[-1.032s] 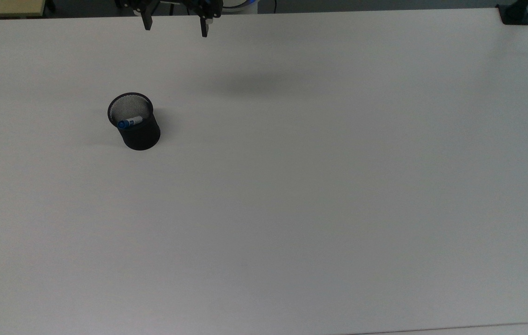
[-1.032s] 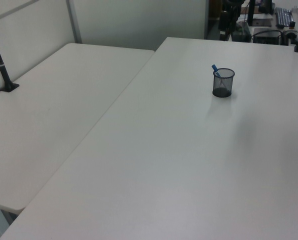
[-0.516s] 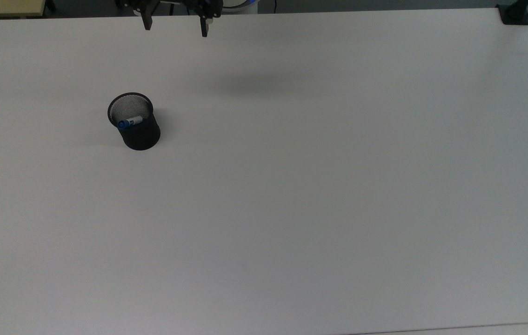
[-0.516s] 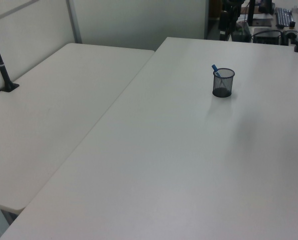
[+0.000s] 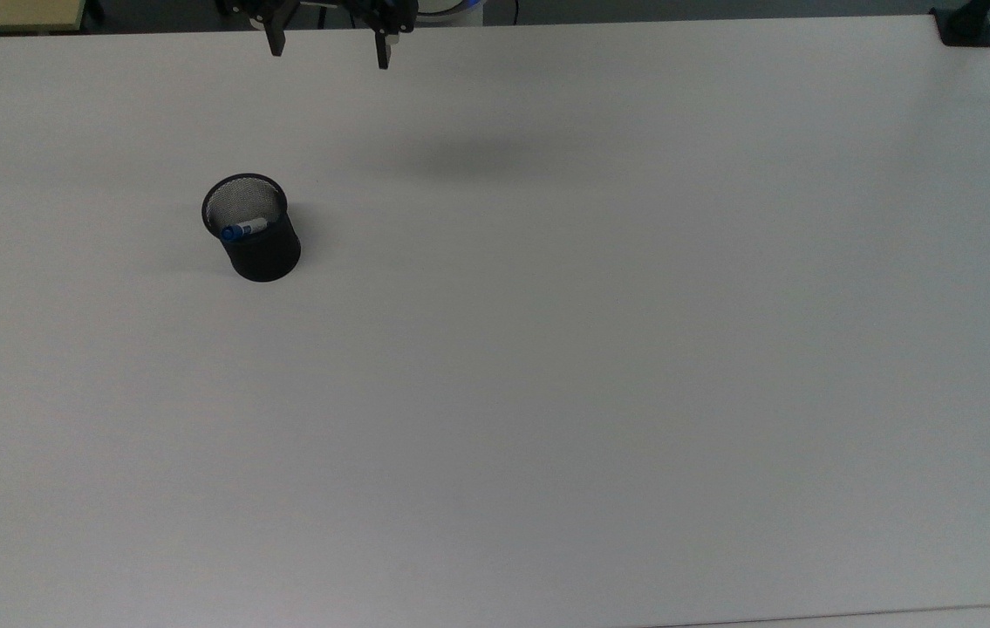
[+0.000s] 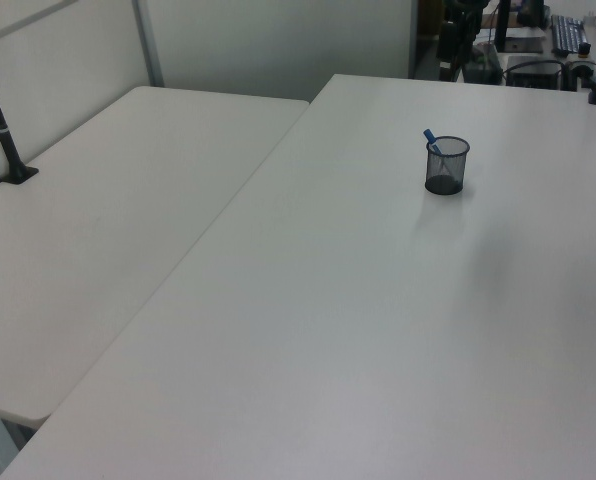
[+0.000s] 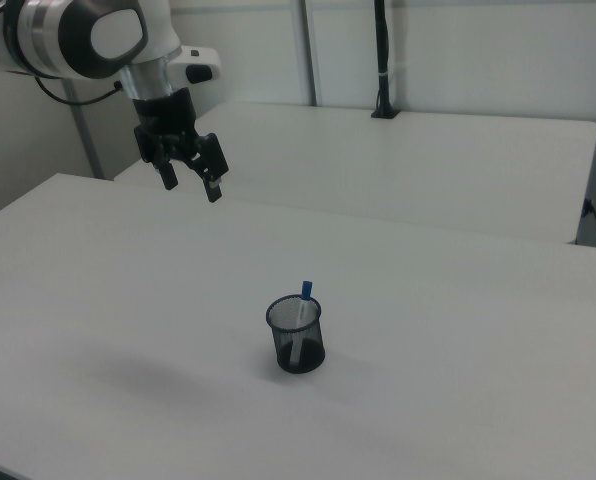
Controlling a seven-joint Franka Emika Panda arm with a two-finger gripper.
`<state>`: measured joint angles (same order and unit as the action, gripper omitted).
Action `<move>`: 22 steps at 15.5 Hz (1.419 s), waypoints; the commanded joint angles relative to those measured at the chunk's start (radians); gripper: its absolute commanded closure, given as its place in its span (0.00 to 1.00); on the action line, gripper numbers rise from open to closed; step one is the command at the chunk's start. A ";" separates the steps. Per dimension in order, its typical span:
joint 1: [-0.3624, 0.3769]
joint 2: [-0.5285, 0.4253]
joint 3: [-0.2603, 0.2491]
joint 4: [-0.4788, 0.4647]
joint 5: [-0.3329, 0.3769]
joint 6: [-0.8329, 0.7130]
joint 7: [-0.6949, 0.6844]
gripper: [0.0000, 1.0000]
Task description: Remove the marker
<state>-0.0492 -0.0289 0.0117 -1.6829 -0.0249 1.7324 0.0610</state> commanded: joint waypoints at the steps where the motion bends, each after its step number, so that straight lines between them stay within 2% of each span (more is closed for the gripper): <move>1: 0.000 -0.016 -0.018 0.008 -0.010 -0.007 -0.042 0.00; 7: -0.067 -0.010 -0.016 0.002 -0.020 -0.004 -0.286 0.00; 10: -0.075 0.013 -0.015 -0.004 -0.108 0.027 -0.368 0.00; 16: -0.130 0.027 -0.018 -0.178 -0.116 0.341 -0.366 0.00; 22: -0.159 0.108 -0.021 -0.293 -0.118 0.626 -0.360 0.00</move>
<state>-0.1899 0.0561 -0.0041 -1.9158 -0.1289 2.2263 -0.2894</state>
